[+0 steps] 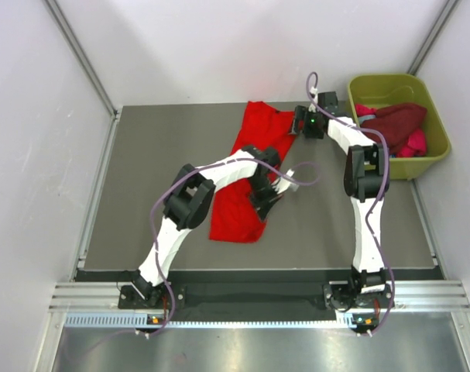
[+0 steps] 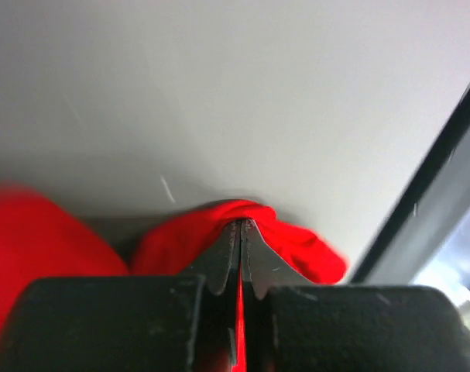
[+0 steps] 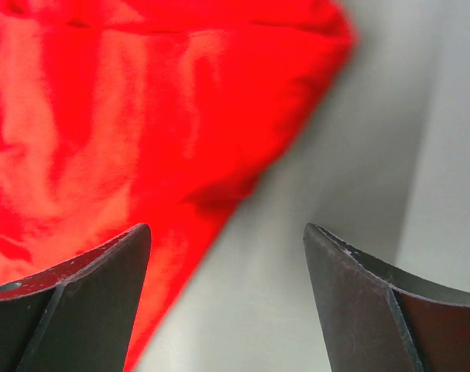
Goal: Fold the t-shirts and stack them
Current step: Fold the tshirt
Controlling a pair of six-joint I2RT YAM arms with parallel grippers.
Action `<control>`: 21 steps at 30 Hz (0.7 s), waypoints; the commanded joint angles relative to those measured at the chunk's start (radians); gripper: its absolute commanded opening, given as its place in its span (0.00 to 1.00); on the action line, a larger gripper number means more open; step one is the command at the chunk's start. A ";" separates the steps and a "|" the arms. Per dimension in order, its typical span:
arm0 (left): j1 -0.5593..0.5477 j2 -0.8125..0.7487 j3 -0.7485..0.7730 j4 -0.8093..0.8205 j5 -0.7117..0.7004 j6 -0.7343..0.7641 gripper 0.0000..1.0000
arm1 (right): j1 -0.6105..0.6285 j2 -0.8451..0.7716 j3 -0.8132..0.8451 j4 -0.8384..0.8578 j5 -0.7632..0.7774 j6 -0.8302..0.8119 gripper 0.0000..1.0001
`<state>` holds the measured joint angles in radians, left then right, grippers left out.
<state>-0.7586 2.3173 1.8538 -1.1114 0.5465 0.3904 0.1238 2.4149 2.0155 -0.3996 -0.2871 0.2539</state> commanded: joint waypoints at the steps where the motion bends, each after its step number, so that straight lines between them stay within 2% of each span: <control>1: -0.018 0.128 0.216 0.176 0.064 0.067 0.00 | -0.041 -0.076 0.005 -0.004 0.034 -0.038 0.81; 6: -0.022 0.140 0.246 0.179 0.052 0.076 0.00 | -0.046 -0.071 0.019 0.007 0.029 -0.044 0.81; 10: -0.024 0.070 0.142 0.173 0.056 0.057 0.00 | -0.044 -0.086 -0.004 0.010 0.031 -0.041 0.81; 14: -0.030 -0.039 0.050 0.070 0.066 0.085 0.00 | -0.044 -0.109 -0.014 0.008 0.025 -0.038 0.81; 17: -0.030 -0.136 -0.092 0.100 0.053 0.073 0.00 | -0.041 -0.111 -0.006 0.018 0.003 -0.025 0.82; 21: -0.028 -0.153 -0.151 0.105 0.052 0.039 0.00 | -0.024 -0.065 0.035 0.033 -0.037 0.008 0.82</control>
<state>-0.7837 2.2280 1.7237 -1.0088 0.5892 0.4347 0.0834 2.3852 2.0033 -0.4046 -0.2844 0.2379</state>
